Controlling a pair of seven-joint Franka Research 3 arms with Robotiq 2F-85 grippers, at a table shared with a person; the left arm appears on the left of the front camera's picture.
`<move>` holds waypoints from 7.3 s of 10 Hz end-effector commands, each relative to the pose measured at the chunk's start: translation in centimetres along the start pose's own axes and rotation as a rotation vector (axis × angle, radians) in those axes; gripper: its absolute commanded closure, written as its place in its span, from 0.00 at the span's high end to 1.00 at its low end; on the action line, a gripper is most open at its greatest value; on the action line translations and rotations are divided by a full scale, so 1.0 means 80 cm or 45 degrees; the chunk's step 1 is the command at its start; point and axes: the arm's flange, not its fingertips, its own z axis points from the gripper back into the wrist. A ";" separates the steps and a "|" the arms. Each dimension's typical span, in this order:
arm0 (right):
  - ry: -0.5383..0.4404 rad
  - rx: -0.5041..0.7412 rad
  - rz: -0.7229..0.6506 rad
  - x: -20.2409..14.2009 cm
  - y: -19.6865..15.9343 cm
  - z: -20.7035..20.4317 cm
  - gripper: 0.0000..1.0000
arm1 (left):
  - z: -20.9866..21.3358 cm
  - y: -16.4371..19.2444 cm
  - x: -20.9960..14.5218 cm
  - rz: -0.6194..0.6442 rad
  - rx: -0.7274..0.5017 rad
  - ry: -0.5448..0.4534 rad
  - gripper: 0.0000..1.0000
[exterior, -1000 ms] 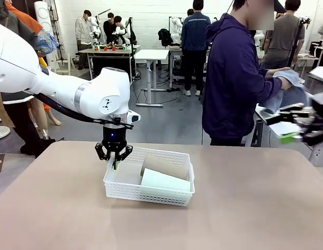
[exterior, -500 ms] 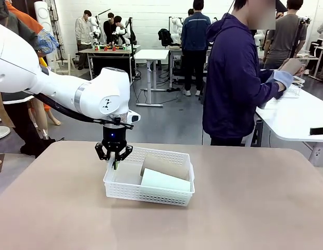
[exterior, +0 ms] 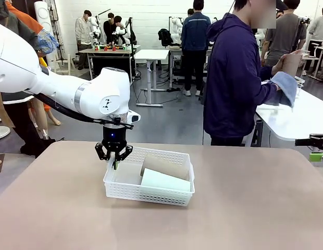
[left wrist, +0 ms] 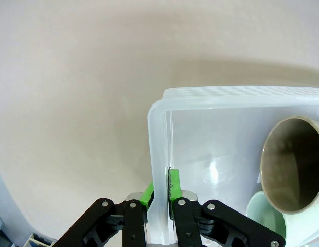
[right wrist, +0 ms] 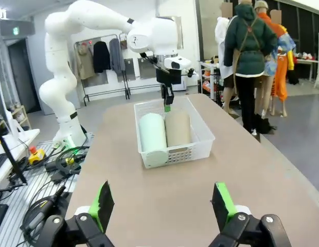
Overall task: Clean and organize the cups into the basket.
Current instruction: Pick up the Reusable plastic cup from the right side of the table and stack it inside the Organizing basket in the center of the table.
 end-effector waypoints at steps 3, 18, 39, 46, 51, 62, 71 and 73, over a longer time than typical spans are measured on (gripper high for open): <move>-0.012 -0.013 0.010 0.003 0.006 0.014 1.00 | 0.003 0.001 0.000 0.001 0.000 -0.006 0.00; -0.012 -0.013 0.010 0.003 0.006 0.014 1.00 | 0.003 0.001 0.000 0.001 0.000 -0.006 0.00; 0.079 -0.172 0.010 -0.120 0.008 0.012 1.00 | 0.003 0.001 0.000 0.001 0.000 -0.006 0.00; 0.147 -0.119 0.025 -0.142 -0.011 -0.011 1.00 | 0.003 0.001 0.000 0.001 0.000 -0.006 0.00; 0.102 -0.059 0.059 -0.161 -0.043 -0.042 1.00 | 0.003 0.001 0.000 0.001 0.000 -0.006 0.00; 0.082 0.172 0.055 -0.167 -0.074 -0.134 1.00 | 0.003 0.001 0.000 0.001 0.000 -0.006 0.00; 0.086 0.133 -0.023 -0.033 -0.006 -0.126 0.00 | 0.003 0.001 0.000 0.001 0.000 -0.006 0.00; 0.061 0.046 0.009 0.067 0.030 -0.129 0.00 | 0.003 0.001 0.000 0.001 0.000 -0.006 0.00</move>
